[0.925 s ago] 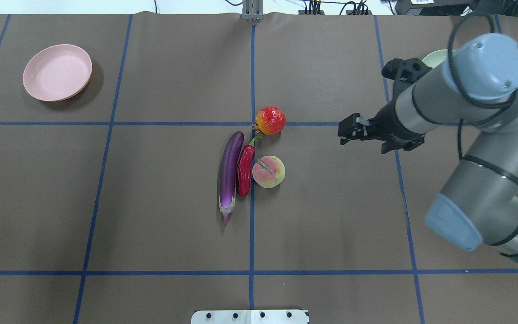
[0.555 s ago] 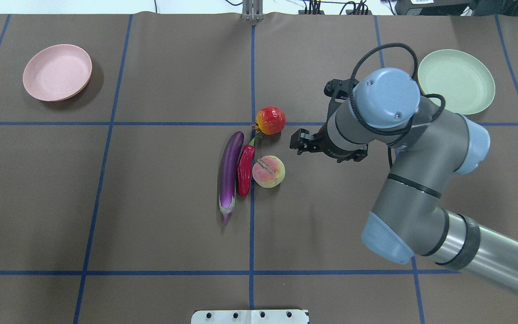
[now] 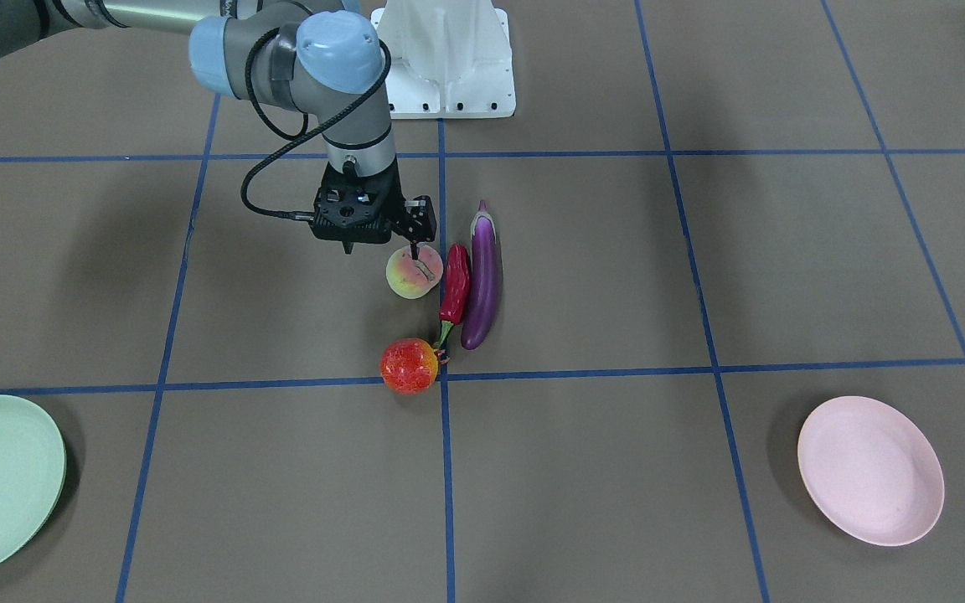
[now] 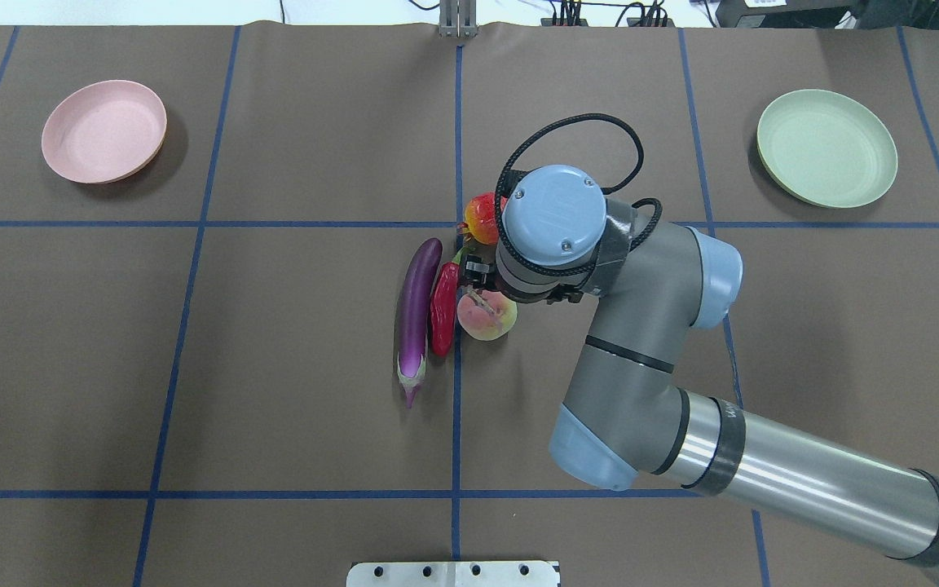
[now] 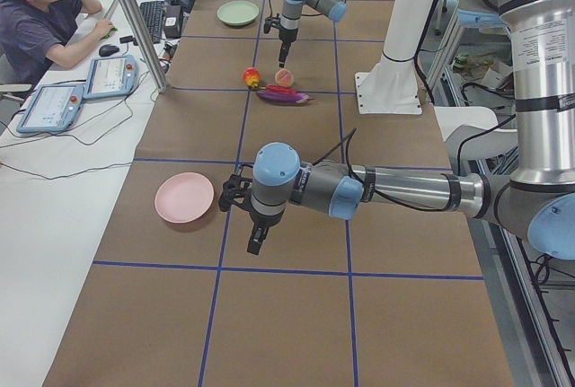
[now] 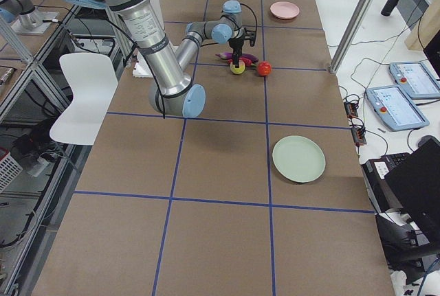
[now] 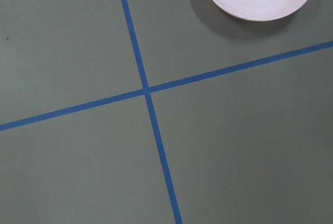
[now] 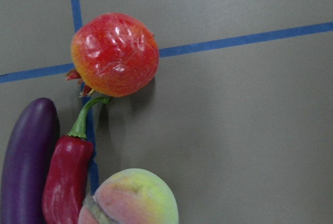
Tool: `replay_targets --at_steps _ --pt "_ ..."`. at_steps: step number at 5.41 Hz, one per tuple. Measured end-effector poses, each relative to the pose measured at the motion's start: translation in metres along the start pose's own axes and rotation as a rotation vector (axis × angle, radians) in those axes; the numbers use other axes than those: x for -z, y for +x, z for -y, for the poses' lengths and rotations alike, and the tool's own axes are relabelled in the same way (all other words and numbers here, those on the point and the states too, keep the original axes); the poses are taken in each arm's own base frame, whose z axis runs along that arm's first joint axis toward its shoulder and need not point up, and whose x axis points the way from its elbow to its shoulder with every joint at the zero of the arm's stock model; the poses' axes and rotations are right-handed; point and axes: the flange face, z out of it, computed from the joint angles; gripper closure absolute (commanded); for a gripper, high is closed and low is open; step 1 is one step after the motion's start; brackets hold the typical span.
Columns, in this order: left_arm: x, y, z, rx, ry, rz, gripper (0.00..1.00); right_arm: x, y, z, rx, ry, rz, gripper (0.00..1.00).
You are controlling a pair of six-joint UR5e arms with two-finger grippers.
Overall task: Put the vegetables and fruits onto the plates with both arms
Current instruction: 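Move the right gripper over the peach and grasp it, then lift the peach with the right gripper and carry it to the green plate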
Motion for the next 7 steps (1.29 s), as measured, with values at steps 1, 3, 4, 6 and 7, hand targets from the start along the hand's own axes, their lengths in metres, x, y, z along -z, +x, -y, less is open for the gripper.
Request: replay_targets --at_steps 1,3,4,6,7 --pt "0.0 0.0 0.0 0.0 0.0 0.0 0.0 -0.006 -0.014 -0.003 0.005 -0.002 -0.007 0.0" --pt "0.0 0.0 0.0 0.001 -0.001 0.0 0.0 -0.022 -0.027 -0.009 0.016 0.006 -0.034 0.0" --pt "-0.001 -0.001 0.0 0.001 -0.001 -0.001 0.0 -0.031 -0.029 -0.012 0.025 0.009 -0.051 0.0" --pt "-0.001 -0.001 0.0 0.002 -0.002 -0.001 0.0 -0.051 -0.029 -0.021 0.045 0.018 -0.087 0.0" --pt "-0.001 -0.001 0.0 0.001 -0.002 -0.001 0.0 -0.057 -0.031 -0.025 0.05 0.016 -0.095 0.14"
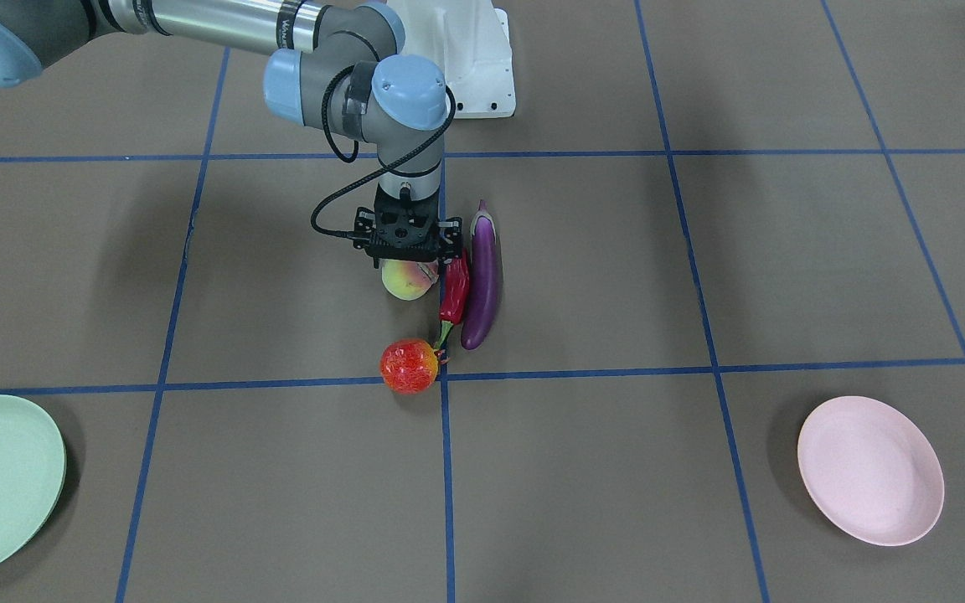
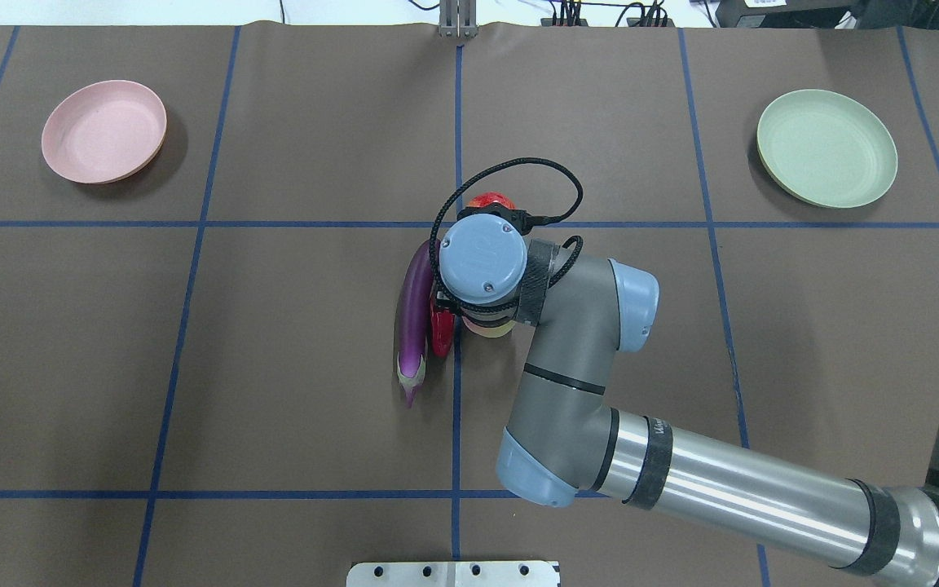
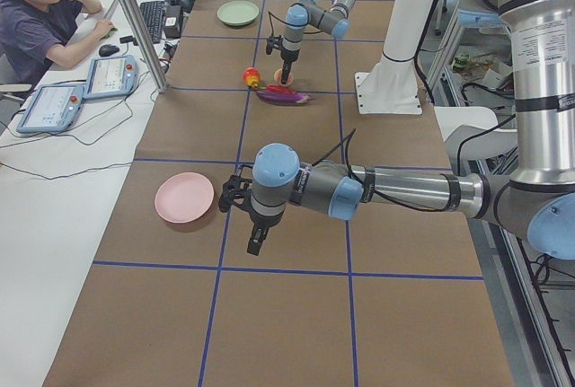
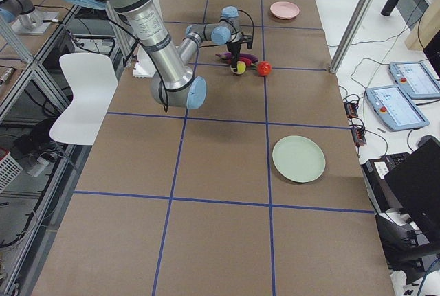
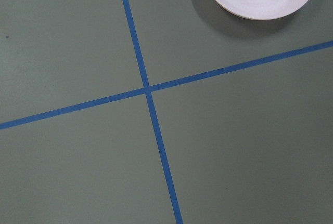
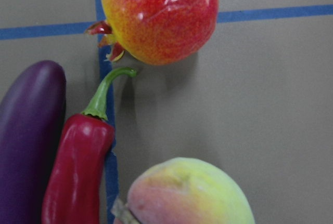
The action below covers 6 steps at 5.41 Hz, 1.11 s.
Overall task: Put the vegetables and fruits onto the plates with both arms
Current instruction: 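Lift the peach with the right gripper and carry it to the green plate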
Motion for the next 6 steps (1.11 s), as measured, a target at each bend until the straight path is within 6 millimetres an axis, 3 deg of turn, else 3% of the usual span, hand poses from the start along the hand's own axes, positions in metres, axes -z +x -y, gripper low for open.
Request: replay_targets --at_steps 1,2,4,6 --pt "0.0 0.0 0.0 0.0 -0.001 0.0 0.0 -0.001 -0.002 -0.002 0.003 0.002 -0.001 0.85" --pt "0.0 0.0 0.0 0.001 -0.001 0.0 0.0 0.0 -0.002 -0.003 0.006 0.005 -0.001 1.0" --pt "0.0 0.0 -0.001 0.001 -0.001 0.0 0.0 0.014 -0.001 0.005 0.033 0.045 0.018 1.0" --pt "0.0 0.0 -0.001 0.001 -0.001 0.0 0.0 0.047 0.016 0.048 0.044 0.082 0.055 1.0"
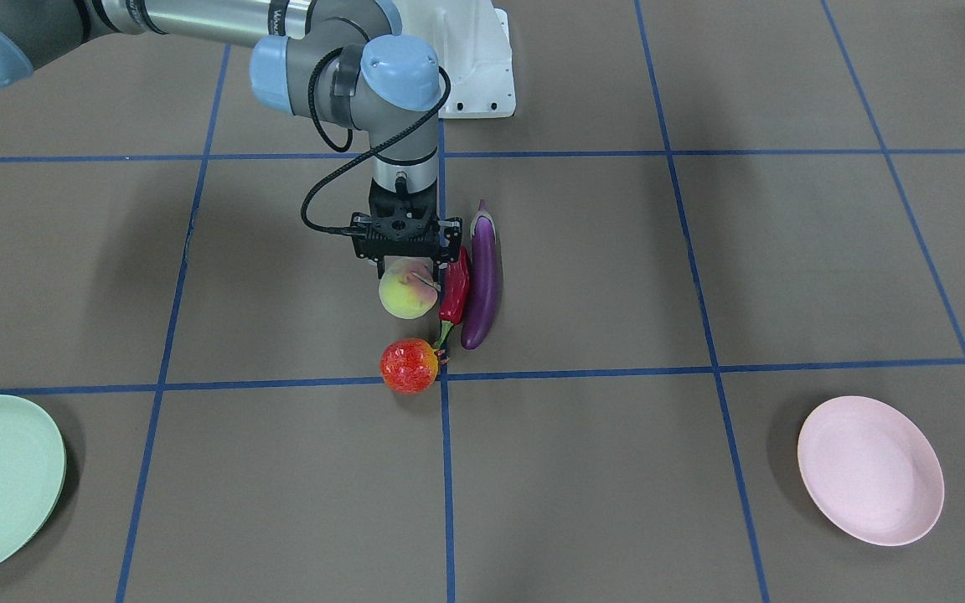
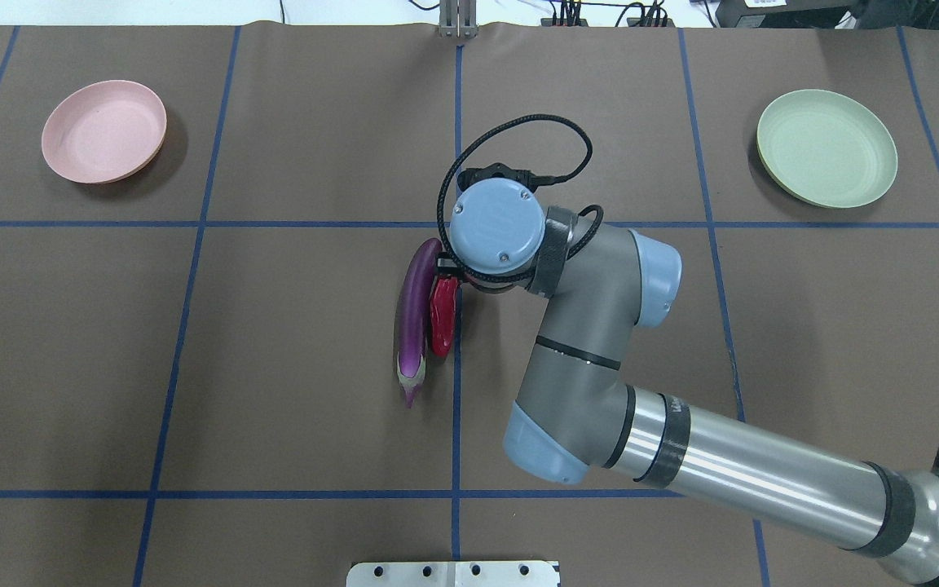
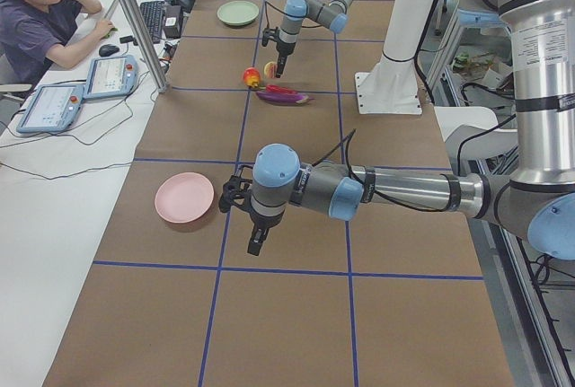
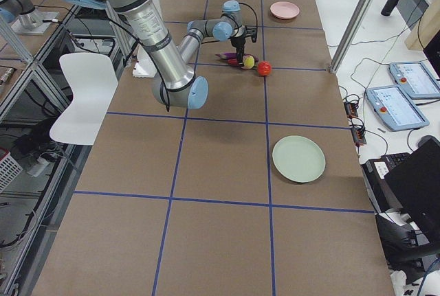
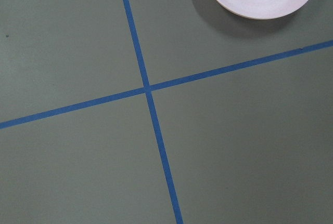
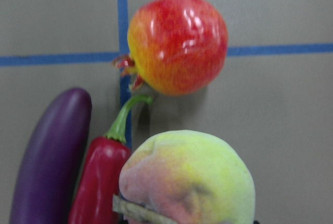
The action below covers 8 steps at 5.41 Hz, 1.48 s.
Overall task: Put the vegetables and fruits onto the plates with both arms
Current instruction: 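Lift the peach with the right gripper and carry it to the green plate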
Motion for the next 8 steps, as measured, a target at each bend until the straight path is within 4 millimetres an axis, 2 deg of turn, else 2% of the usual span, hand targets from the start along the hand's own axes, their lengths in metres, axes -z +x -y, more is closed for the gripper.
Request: replay_targets --at_steps 1,2,3,4,5,7,8 --pt "0.0 0.0 0.0 -0.001 0.001 0.0 0.0 0.016 0.028 0.045 0.03 -0.016 0.018 1.0" --pt "0.001 0.001 0.0 -0.001 0.001 -0.001 0.0 0.032 0.073 0.1 0.085 -0.046 0.039 1.0" --pt "0.001 0.001 0.001 -0.002 0.002 -0.001 0.0 0.046 0.134 0.155 0.15 -0.083 0.07 1.0" --pt "0.001 0.001 0.001 -0.004 0.003 -0.001 0.0 0.044 0.203 0.196 0.209 -0.117 0.108 1.0" --pt "0.001 0.001 0.001 -0.005 0.004 -0.001 0.0 0.023 0.276 0.229 0.265 -0.129 0.146 1.0" --pt "0.001 0.001 0.001 -0.005 0.003 -0.001 0.0 -0.025 0.405 0.271 0.355 -0.137 0.192 1.0" --pt "0.001 0.001 0.0 -0.006 0.003 -0.001 0.0 -0.041 0.463 0.28 0.392 -0.148 0.184 0.82"
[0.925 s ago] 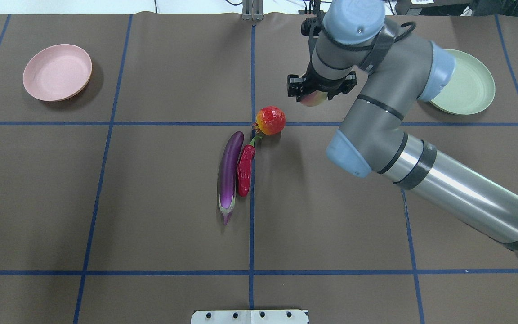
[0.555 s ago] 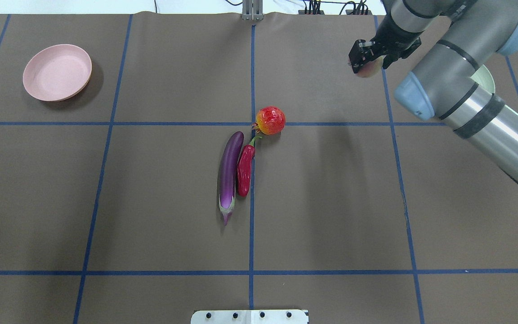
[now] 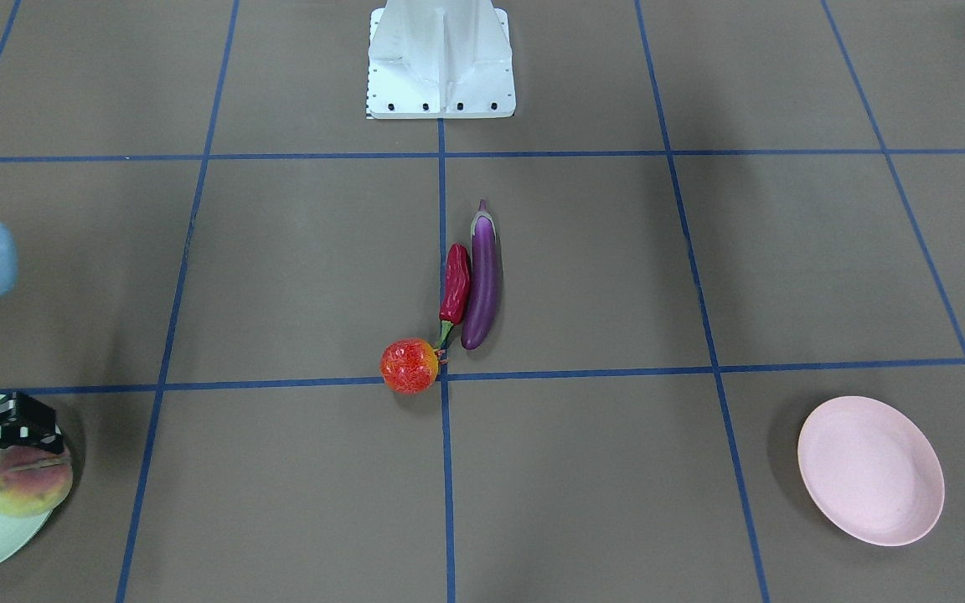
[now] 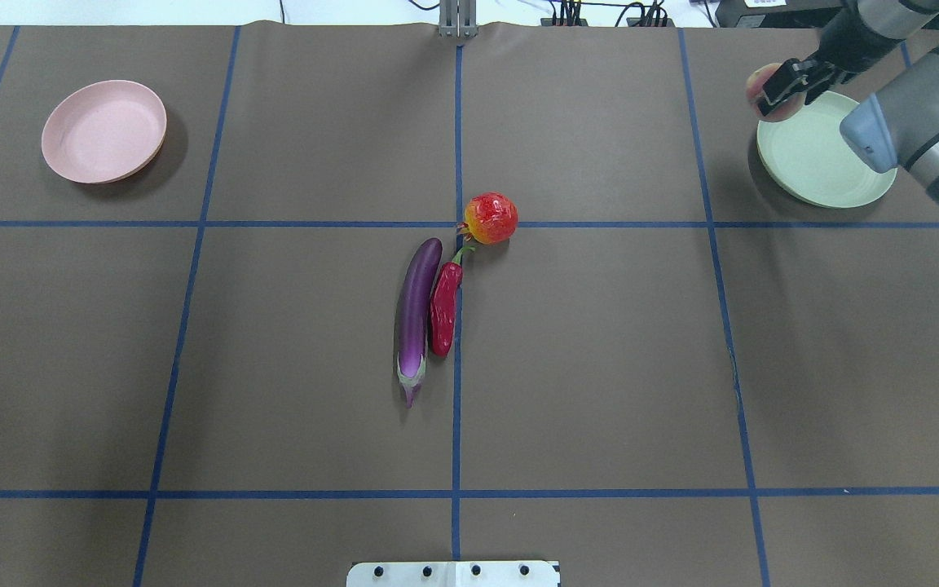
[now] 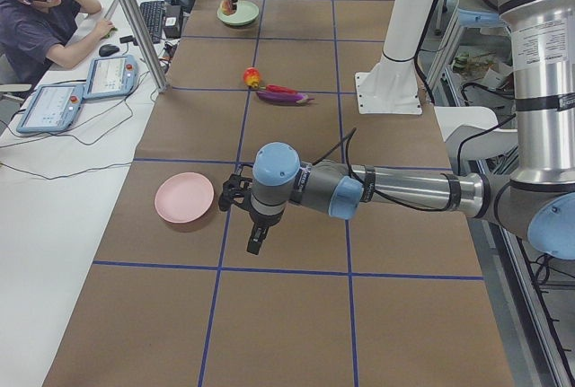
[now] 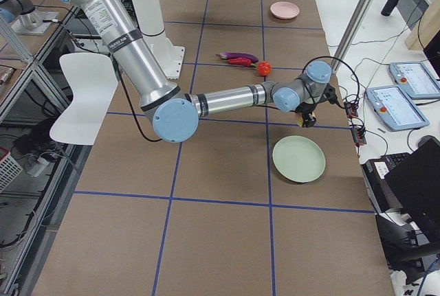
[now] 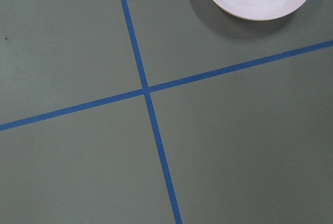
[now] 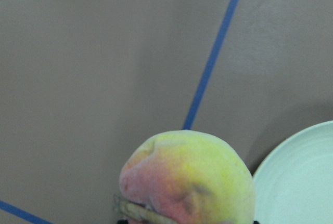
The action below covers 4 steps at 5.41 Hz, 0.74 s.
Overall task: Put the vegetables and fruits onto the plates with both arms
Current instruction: 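Lift the peach with the right gripper and carry it to the green plate, then open the right gripper to release the peach onto the green plate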
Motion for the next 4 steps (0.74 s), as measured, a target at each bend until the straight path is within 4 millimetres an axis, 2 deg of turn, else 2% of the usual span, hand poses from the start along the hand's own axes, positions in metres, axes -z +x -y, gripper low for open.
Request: replay_targets --at_steps 1,2,3,4 --pt "0.0 0.0 0.0 0.0 0.0 0.0 0.0 -0.009 0.041 -0.017 0.01 -0.026 -0.009 0.28" --pt "0.0 0.0 0.0 0.0 -0.001 0.001 0.0 -0.019 0.063 -0.031 0.0 -0.05 -0.015 0.01" --pt "0.0 0.0 0.0 0.0 -0.001 0.0 0.0 -0.023 0.071 -0.04 -0.007 -0.057 -0.016 0.0" --pt "0.0 0.0 0.0 -0.001 0.0 0.0 0.0 -0.015 0.063 -0.041 -0.002 -0.037 -0.013 0.0"
